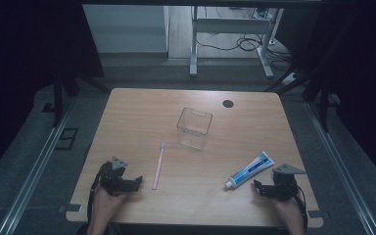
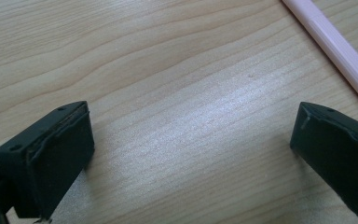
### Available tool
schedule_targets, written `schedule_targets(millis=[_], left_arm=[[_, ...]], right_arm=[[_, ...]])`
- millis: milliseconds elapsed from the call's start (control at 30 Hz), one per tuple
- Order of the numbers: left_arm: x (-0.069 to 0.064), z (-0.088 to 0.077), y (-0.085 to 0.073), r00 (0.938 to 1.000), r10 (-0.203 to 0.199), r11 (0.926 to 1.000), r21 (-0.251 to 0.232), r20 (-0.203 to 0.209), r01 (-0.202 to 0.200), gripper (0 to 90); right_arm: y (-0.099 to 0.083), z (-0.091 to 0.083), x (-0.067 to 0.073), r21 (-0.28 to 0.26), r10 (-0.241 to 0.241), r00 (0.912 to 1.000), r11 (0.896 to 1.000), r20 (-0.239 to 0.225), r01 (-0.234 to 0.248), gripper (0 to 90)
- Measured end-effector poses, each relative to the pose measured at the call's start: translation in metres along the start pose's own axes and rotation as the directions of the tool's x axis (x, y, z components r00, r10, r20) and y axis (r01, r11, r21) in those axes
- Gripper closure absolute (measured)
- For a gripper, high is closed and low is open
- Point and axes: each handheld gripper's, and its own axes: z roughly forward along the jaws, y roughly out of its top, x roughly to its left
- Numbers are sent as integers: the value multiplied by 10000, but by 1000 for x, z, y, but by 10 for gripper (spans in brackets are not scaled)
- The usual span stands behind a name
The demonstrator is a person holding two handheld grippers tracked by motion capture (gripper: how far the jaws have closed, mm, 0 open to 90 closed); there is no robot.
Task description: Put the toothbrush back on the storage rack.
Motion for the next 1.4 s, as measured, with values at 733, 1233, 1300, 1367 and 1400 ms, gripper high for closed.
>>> schedule_targets(millis=[733,1233,1300,1367,1400], left_arm=[[0,1,1,10000,-73,10000,1,-66,73,0],[0,1,1,10000,-27,10000,-9,-48,26,0],[0,0,1,10000,-23,10000,-43,-14,23,8],[-1,0,1,10000,11,10000,-75,7,-11,25],[-1,0,1,10000,14,10000,-92,22,-14,34]], right_arm=[[0,0,0,-29,-62,10000,10000,-67,62,99],[0,-1,0,-95,-157,9997,9998,-172,155,122],[0,-1,0,-92,-159,9997,9998,-176,158,121],[0,-1,0,-92,-162,9997,9998,-178,160,121],[0,-1,0,-91,-161,9997,9998,-179,160,120]])
